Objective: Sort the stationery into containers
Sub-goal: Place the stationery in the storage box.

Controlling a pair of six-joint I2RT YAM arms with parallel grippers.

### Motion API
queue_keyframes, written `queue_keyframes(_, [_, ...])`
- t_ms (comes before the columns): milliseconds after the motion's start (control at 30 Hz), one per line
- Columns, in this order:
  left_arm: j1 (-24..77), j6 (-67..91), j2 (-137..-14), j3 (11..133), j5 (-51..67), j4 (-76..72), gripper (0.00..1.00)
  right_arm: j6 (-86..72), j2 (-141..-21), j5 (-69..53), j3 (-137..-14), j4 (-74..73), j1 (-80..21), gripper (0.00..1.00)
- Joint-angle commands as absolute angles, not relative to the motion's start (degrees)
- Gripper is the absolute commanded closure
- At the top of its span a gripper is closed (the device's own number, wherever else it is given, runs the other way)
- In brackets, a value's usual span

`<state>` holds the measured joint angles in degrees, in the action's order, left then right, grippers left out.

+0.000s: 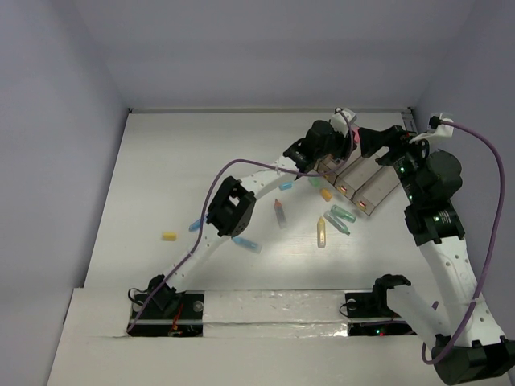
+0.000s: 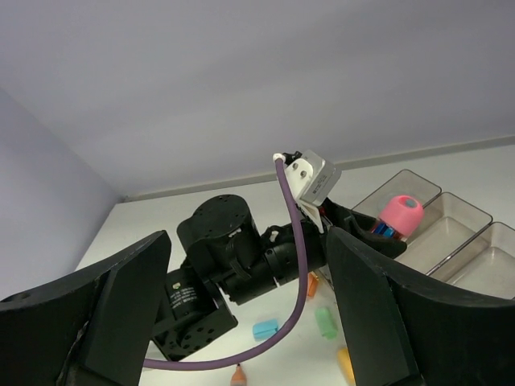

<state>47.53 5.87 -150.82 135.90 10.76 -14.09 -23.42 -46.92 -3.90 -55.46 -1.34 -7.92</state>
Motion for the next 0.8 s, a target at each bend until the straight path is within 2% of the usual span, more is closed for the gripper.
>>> queue_keyframes(0, [47.55, 6.15, -151.08, 138.52, 11.34, -18.54, 0.99, -23.47, -46.76, -4.13, -57.13, 0.17, -7.82, 0.16])
queue_keyframes(67, [47.55, 5.98, -150.82, 137.64, 10.99, -19.07, 0.98, -23.47, -46.76, -4.13, -57.22, 0.18, -7.82, 0.16])
queue_keyframes(167, [47.55, 5.71, -150.38, 136.41, 10.9, -19.51, 0.9, -23.38, -46.58, -4.31, -57.3, 0.09, -7.82, 0.16])
queue_keyframes(267, [47.55, 5.45, -150.12, 135.88, 10.81, -19.34, 0.71, -23.2, -46.41, -4.22, -57.3, 0.18, -7.82, 0.14])
queue_keyframes(300, [47.55, 5.28, -149.86, 135.53, 10.38, -19.34, 0.56, -23.03, -46.49, -4.31, -57.48, 0.18, -7.82, 0.13])
queue_keyframes(367, [47.55, 5.1, -148.46, 134.39, 9.76, -19.42, 0.42, -22.59, -47.1, -4.57, -58.09, -1.56, -7.82, 0.09])
queue_keyframes(400, [47.55, 4.92, -147.66, 133.78, 9.06, -19.51, 0.3, -22.5, -47.28, -5.18, -58.36, -1.76, -7.82, 0.07])
queue_keyframes(467, [47.55, 4.31, -144.52, 131.59, 8.09, -20.12, 0.2, -22.24, -47.81, -5.62, -58.71, -2.46, -7.82, 0.06])
queue_keyframes(500, [47.55, 4.22, -143.27, 130.79, 7.04, -20.47, 0.11, -22.24, -48.33, -6.15, -59.15, -2.63, -7.82, 0.06])
queue_keyframes(600, [47.55, 3.43, -137.56, 127.19, 5.54, -21.88, 0.02, -22.06, -48.95, -7.12, -59.59, -3.34, -7.82, 0.05])
queue_keyframes(667, [47.55, 2.9, -133.27, 125.16, 4.93, -22.15, 0.01, -22.23, -49.04, -7.47, -59.76, -3.78, -7.82, 0.05])
queue_keyframes(767, [47.55, 3.43, -127.46, 122.35, 0.89, -21.18, 0.01, -22.41, -48.69, -8.35, -59.94, -4.04, -7.82, 0.12])
